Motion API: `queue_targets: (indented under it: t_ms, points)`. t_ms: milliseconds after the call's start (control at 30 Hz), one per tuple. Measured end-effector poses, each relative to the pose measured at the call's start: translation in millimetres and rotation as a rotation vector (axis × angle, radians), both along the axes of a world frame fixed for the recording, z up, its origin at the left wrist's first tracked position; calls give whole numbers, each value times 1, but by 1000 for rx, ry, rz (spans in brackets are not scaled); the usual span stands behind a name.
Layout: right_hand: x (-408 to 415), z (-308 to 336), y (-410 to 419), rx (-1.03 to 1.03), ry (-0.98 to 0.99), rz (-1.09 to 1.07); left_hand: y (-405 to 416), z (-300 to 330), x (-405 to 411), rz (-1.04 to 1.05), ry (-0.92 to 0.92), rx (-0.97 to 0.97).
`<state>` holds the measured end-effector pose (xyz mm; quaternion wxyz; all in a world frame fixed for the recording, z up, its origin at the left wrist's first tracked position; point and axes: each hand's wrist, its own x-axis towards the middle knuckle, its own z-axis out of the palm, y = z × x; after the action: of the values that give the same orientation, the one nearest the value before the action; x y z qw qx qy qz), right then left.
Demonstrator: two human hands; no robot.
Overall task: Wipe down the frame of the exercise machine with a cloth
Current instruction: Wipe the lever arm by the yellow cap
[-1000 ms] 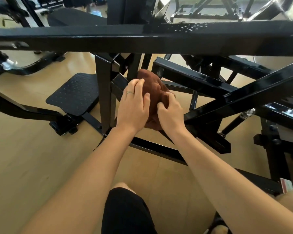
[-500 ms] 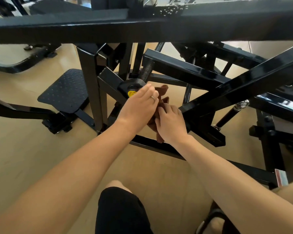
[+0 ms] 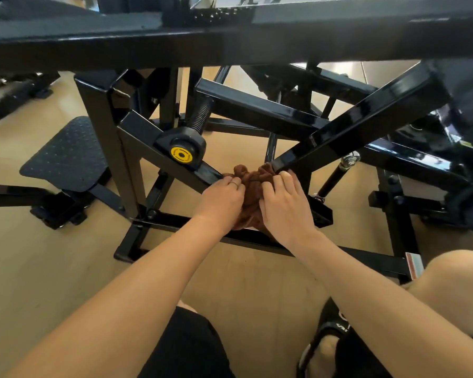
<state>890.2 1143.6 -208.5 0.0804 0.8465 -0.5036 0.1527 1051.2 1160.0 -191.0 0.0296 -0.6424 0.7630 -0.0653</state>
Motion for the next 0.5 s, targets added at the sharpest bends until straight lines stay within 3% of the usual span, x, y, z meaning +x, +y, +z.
queue_targets:
  t_ms: [100,167,333,500]
  points:
    - [-20,-7,4,197,70,-68,-1,-5,-15,93,282,25]
    - [-27,-10,1,407,110,-84,-1,-4,-22,108,337,30]
    - [-25,6,-5,755,-511,-223,-5,11,-24,111,315,83]
    - [-21,51,-1,966,-942,-330,-11,52,-22,251,563,294]
